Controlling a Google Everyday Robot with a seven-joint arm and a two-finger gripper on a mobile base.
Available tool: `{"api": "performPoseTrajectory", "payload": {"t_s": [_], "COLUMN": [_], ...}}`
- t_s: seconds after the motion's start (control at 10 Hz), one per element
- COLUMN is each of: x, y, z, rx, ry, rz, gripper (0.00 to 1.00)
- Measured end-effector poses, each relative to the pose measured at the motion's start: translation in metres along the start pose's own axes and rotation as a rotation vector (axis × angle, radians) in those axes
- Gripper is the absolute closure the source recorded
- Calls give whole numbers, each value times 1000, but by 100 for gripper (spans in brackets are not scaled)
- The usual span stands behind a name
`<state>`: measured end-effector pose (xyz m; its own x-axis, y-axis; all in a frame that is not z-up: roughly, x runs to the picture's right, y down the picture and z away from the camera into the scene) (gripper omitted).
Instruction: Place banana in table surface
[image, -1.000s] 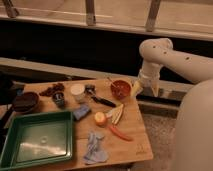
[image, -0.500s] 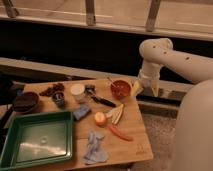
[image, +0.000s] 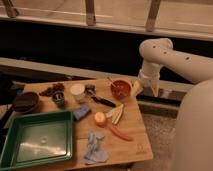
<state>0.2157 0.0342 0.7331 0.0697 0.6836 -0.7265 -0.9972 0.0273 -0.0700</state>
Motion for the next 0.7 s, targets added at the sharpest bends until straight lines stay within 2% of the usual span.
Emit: {"api": "performPoseTrajectory", "payload": {"t_s": [0.4, 0.5, 0.6, 0.7], "x": [1, 0, -2, -6], "y": [0, 3, 8, 17], "z": [0, -2, -3, -1], "rx": [2, -2, -17, -58], "ry": [-2, -20, -48, -69], "rz": [0, -1, -4, -8], "gripper": [25, 25, 25, 25]}}
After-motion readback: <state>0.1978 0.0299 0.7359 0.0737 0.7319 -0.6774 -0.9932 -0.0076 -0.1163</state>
